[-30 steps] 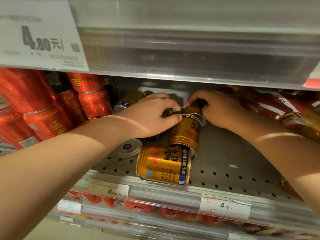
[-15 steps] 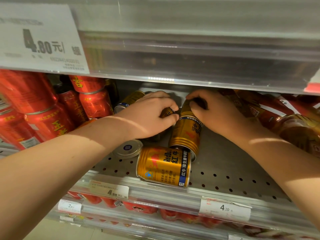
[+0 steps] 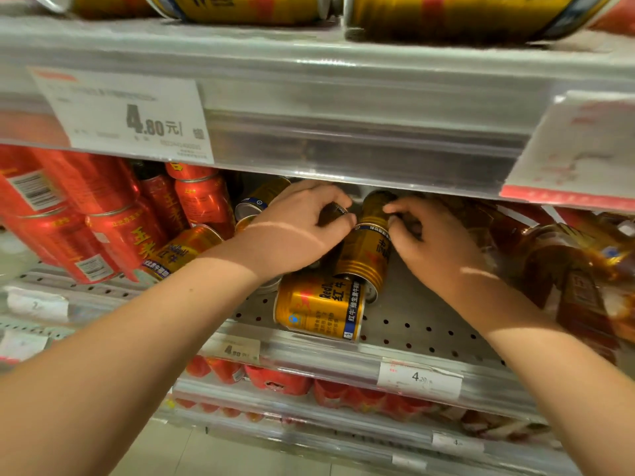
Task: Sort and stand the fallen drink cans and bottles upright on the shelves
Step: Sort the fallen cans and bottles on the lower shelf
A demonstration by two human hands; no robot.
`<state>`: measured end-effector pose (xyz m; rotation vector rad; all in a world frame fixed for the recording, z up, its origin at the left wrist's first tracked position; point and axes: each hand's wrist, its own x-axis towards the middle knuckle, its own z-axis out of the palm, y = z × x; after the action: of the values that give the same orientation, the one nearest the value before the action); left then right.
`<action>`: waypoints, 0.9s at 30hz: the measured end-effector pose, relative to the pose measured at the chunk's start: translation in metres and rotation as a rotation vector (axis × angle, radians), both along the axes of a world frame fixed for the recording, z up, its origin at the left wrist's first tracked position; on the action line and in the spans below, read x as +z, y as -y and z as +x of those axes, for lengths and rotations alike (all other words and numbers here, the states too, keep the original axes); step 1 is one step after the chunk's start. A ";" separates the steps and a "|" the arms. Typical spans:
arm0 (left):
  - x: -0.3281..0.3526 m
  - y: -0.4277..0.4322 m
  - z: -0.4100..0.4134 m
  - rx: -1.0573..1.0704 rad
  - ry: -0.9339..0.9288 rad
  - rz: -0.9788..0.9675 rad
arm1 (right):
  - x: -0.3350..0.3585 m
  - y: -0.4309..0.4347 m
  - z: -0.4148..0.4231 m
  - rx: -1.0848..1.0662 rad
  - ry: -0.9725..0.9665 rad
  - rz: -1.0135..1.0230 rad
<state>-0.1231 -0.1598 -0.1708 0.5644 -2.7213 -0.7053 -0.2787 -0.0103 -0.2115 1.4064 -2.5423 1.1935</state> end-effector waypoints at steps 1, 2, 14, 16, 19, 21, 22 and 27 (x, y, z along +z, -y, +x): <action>0.000 -0.005 0.005 0.027 -0.035 0.022 | 0.000 -0.004 0.004 -0.010 0.028 -0.018; -0.001 -0.012 0.011 0.060 -0.071 0.044 | -0.001 -0.008 0.007 -0.026 0.055 -0.036; -0.030 -0.073 0.075 0.106 -0.012 -0.030 | -0.012 -0.028 0.042 -0.059 0.185 0.056; -0.032 -0.075 0.077 0.105 -0.034 -0.026 | -0.015 -0.029 0.043 -0.061 0.188 0.056; -0.034 -0.080 0.080 0.119 -0.049 -0.006 | -0.019 -0.032 0.045 -0.055 0.184 0.056; -0.035 -0.082 0.082 0.140 -0.051 0.005 | -0.021 -0.035 0.046 -0.055 0.185 0.054; -0.034 -0.083 0.083 0.147 -0.054 0.006 | -0.021 -0.036 0.046 -0.051 0.191 0.056; -0.033 -0.089 0.085 0.191 -0.104 0.008 | -0.025 -0.048 0.050 -0.036 0.252 0.076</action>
<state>-0.0386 -0.0709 -0.2038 0.7559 -2.5285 -0.6768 -0.2291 0.0378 -0.2367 1.2922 -2.7927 1.3615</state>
